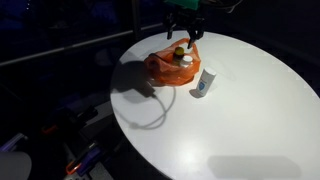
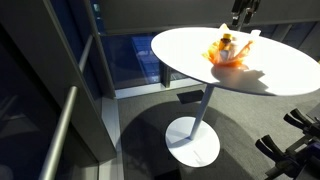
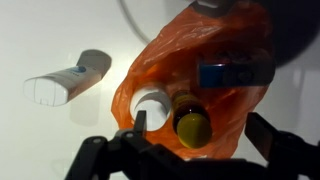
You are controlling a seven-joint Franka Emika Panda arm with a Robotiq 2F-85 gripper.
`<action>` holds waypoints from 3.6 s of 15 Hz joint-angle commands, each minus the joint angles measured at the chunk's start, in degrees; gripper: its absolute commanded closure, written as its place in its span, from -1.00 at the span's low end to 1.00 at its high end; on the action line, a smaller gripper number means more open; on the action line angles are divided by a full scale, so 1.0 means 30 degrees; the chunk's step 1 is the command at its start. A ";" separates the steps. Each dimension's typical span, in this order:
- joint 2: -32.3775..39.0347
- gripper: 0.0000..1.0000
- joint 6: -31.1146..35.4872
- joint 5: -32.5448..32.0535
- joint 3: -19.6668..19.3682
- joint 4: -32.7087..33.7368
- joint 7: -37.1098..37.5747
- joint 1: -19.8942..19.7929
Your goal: Remove the brown bottle from the plastic bag and put it on the table
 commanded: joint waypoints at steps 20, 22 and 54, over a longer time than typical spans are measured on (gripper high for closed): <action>0.2373 -1.00 0.2083 0.0069 0.1144 0.1152 -0.0197 -0.0289; 0.2501 -0.83 0.2028 0.0072 0.1148 0.1289 -0.0206 -0.0303; 0.0277 0.59 0.1025 0.0427 0.1554 0.1406 -0.1774 -0.0900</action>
